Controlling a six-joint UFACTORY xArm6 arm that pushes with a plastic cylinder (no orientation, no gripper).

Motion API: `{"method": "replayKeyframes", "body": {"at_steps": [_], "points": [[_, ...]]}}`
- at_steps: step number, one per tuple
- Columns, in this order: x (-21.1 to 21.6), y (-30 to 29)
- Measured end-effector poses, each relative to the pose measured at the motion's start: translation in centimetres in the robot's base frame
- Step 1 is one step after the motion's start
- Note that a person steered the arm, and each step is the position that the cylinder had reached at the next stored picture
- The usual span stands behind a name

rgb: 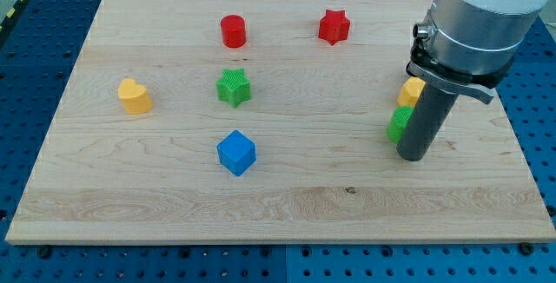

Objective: Move the blue triangle into the yellow hexagon

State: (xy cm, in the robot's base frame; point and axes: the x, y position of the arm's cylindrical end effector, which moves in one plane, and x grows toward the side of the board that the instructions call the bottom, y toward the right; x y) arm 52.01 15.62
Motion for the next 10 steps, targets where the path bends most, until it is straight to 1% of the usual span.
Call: {"method": "replayKeyframes", "body": {"at_steps": [2, 4, 5, 6, 7, 8, 9, 10], "points": [[-1.5, 0.0], [-0.1, -0.5], [0.3, 6.4], [-2.2, 9.9], [-7.8, 11.9], [-10.9, 12.4], [-13.1, 10.4], [-13.6, 9.4]]}}
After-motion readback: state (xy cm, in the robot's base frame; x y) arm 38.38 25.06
